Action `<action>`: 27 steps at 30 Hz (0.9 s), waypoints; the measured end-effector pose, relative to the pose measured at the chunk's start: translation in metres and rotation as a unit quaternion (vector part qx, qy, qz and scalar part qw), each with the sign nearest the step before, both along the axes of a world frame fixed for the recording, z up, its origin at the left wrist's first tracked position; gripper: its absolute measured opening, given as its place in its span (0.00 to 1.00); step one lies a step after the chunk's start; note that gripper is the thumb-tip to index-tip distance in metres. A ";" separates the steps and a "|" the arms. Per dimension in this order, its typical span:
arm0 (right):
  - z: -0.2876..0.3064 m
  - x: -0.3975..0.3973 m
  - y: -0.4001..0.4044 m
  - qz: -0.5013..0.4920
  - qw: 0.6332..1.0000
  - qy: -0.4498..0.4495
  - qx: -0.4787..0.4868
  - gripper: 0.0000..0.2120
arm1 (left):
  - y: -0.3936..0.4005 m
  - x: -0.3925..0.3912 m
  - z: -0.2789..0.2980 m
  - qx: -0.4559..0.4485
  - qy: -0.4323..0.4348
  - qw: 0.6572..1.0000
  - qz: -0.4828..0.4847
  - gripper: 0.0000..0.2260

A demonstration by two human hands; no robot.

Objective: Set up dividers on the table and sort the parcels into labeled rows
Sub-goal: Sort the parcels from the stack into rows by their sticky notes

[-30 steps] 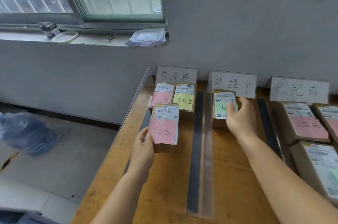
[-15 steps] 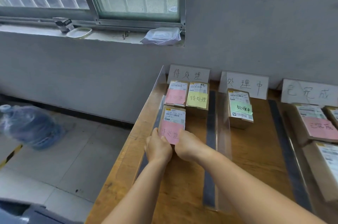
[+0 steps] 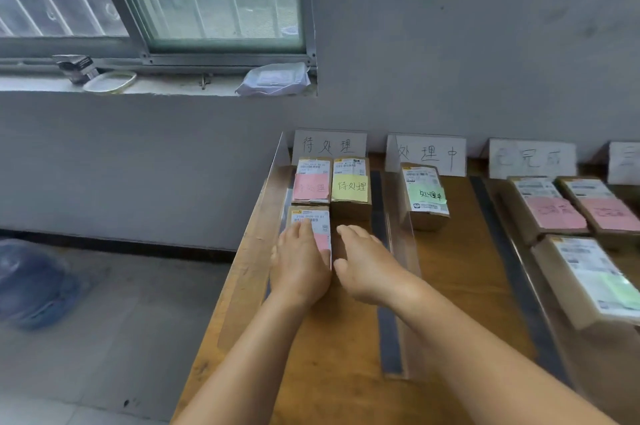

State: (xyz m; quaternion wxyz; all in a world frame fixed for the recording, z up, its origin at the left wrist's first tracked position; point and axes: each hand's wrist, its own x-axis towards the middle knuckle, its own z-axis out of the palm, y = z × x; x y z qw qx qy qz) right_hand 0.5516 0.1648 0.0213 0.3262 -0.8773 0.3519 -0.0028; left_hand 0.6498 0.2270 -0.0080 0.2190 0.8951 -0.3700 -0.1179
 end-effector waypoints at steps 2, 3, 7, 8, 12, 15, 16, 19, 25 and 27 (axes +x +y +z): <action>0.010 -0.016 -0.002 -0.018 0.998 -0.024 -0.048 0.24 | -0.003 -0.009 0.012 -0.010 -0.013 0.999 -0.034 0.26; 0.015 -0.026 -0.004 -0.027 0.997 -0.032 -0.070 0.26 | -0.004 -0.014 0.018 -0.016 -0.021 0.998 -0.051 0.27; 0.027 -0.070 -0.010 -0.074 0.991 -0.043 -0.100 0.28 | -0.005 -0.045 0.038 -0.027 -0.042 0.991 -0.121 0.28; 0.029 -0.083 -0.011 -0.087 0.990 -0.043 -0.107 0.28 | -0.005 -0.055 0.043 -0.030 -0.039 0.990 -0.136 0.28; 0.033 -0.142 -0.016 -0.136 0.980 -0.028 -0.144 0.30 | -0.009 -0.103 0.061 -0.022 -0.052 0.978 -0.200 0.29; 0.035 -0.191 -0.019 -0.172 0.973 -0.012 -0.155 0.30 | -0.016 -0.147 0.070 -0.016 -0.066 0.969 -0.237 0.30; 0.035 -0.209 -0.019 -0.182 0.971 -0.009 -0.154 0.30 | -0.018 -0.163 0.071 -0.014 -0.070 0.965 -0.251 0.30; 0.039 -0.263 -0.018 -0.208 0.967 -0.006 -0.148 0.30 | -0.023 -0.213 0.072 -0.012 -0.064 0.957 -0.281 0.30; 0.044 -0.375 -0.010 -0.245 0.956 -0.004 -0.160 0.30 | -0.027 -0.320 0.076 -0.026 -0.049 0.943 -0.329 0.27; 0.043 -0.411 -0.007 -0.258 0.953 -0.003 -0.157 0.30 | -0.026 -0.355 0.077 -0.032 -0.045 0.941 -0.334 0.28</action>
